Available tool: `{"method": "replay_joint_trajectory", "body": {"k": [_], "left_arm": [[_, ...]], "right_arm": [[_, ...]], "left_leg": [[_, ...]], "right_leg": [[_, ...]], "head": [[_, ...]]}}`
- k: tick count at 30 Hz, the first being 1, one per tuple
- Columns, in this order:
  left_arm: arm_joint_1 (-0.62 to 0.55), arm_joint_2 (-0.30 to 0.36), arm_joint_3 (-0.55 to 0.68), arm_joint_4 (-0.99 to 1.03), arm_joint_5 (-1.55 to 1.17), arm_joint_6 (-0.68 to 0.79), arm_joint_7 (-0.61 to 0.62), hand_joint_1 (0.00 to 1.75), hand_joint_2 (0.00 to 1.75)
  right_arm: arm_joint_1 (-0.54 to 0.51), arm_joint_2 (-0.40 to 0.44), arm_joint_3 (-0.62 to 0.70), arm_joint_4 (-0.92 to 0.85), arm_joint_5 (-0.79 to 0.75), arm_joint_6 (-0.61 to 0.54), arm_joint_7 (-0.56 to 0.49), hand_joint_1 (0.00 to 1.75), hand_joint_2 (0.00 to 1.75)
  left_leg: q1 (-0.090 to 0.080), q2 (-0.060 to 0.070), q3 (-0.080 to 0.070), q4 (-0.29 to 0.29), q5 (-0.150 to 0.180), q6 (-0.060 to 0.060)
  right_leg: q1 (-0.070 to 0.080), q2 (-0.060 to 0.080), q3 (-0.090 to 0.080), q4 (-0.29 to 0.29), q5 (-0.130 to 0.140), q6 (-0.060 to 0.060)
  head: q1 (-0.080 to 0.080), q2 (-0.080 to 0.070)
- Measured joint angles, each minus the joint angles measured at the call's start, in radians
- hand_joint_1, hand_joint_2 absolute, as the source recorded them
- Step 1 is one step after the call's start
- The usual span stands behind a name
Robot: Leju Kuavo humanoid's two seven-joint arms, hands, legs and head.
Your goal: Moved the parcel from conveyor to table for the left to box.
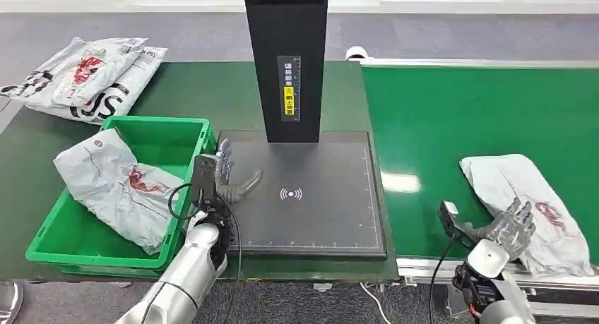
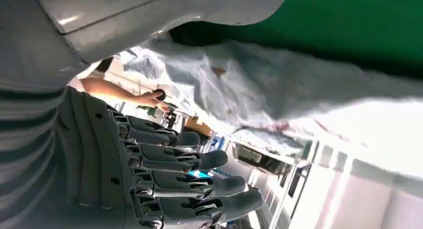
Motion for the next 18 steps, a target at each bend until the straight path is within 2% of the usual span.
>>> {"method": "replay_joint_trajectory", "body": {"k": [8, 11, 17, 18], "left_arm": [[0.0, 0.0, 0.0, -0.003, 0.0, 0.0, 0.0, 0.0, 1.75], [-0.001, -0.001, 0.0, -0.002, -0.001, -0.003, 0.006, 0.0, 1.75], [-0.011, -0.011, 0.0, 0.005, -0.005, -0.008, 0.007, 0.0, 1.75], [-0.011, -0.015, 0.0, 0.01, -0.007, -0.008, 0.005, 0.0, 1.75]], "right_arm": [[-0.003, -0.009, 0.0, 0.015, 0.0, 0.052, 0.005, 0.0, 1.75], [-0.007, -0.014, 0.0, 0.024, -0.003, 0.14, 0.008, 0.0, 1.75], [-0.009, -0.017, -0.006, 0.029, 0.0, 0.243, 0.027, 0.0, 1.75], [-0.01, -0.017, -0.009, 0.031, 0.0, 0.266, 0.028, 1.69, 1.75]], "left_leg": [[0.0, 0.0, 0.0, 0.0, 0.0, 0.0], [0.0, 0.0, 0.0, 0.0, 0.0, 0.0], [0.0, 0.001, 0.002, 0.0, 0.0, 0.0], [0.0, 0.001, 0.002, 0.0, 0.0, 0.0]], "right_leg": [[0.0, 0.0, 0.0, 0.0, 0.0, 0.0], [0.0, 0.0, 0.0, 0.0, 0.0, 0.0], [0.0, 0.0, 0.001, -0.001, 0.0, 0.0], [0.0, 0.0, 0.002, -0.001, 0.0, 0.0]], "head": [[0.0, 0.0], [0.0, 0.0], [0.0, 0.0], [0.0, 0.0]]}}
